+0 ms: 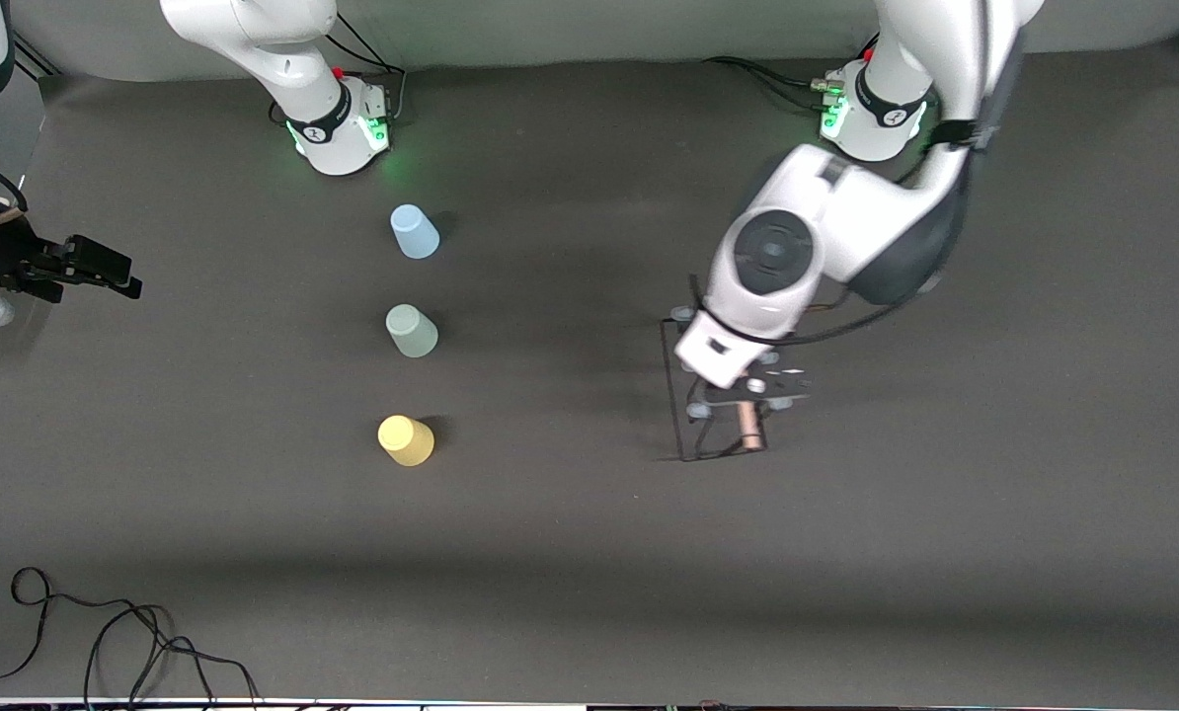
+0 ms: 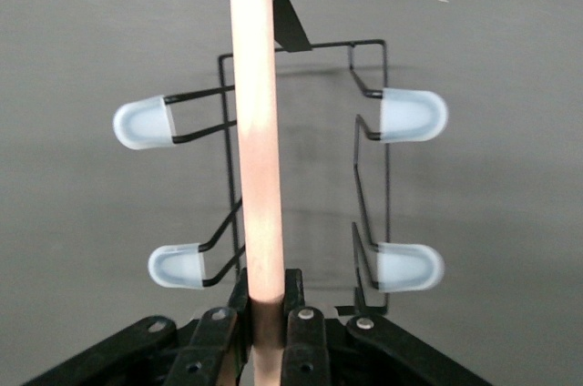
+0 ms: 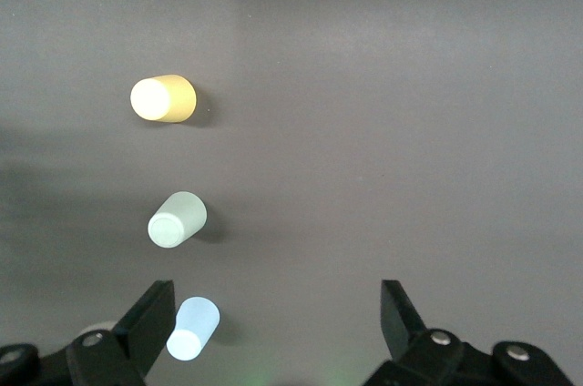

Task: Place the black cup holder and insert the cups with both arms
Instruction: 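Lift the wire holder with the left gripper and lower it mid-table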

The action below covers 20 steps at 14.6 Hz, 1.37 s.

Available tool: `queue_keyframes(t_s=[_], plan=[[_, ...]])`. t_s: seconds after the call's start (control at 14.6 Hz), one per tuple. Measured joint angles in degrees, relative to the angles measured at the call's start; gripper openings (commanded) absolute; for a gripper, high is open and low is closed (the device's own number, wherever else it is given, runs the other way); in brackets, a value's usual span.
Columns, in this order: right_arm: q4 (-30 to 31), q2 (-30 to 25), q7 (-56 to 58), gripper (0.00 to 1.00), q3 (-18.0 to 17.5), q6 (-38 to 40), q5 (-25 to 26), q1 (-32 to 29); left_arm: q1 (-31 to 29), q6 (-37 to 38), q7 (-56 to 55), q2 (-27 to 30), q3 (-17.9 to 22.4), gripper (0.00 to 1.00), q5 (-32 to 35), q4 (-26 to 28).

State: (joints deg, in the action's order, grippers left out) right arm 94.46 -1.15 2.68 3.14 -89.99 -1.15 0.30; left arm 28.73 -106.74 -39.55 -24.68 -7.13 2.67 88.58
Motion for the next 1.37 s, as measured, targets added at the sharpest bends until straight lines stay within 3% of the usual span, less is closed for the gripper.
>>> queue_keyframes(t_s=[0.48, 0.75, 1.02, 1.37], plan=[[0.06, -0.03, -6.10, 1.00, -0.09, 0.14, -0.10, 0.11, 6.79, -10.12, -7.03, -0.98, 0.03, 0.00, -0.02, -0.01], [1.93, -0.24, -9.14, 1.00, -0.23, 0.10, -1.66, 0.66, 9.27, -11.60, -8.17, -3.18, 0.04, 0.00, -0.01, 0.07], [7.58, -1.88, -14.30, 0.99, -0.36, -3.66, -2.35, 3.30, 11.34, -14.73, -9.09, -6.52, 0.08, 0.00, 0.00, 0.03], [17.87, -3.77, -27.28, 0.98, -0.54, -11.61, -2.40, 11.39, 11.59, -15.85, -11.62, -7.73, 0.10, 0.00, 0.00, -0.63]])
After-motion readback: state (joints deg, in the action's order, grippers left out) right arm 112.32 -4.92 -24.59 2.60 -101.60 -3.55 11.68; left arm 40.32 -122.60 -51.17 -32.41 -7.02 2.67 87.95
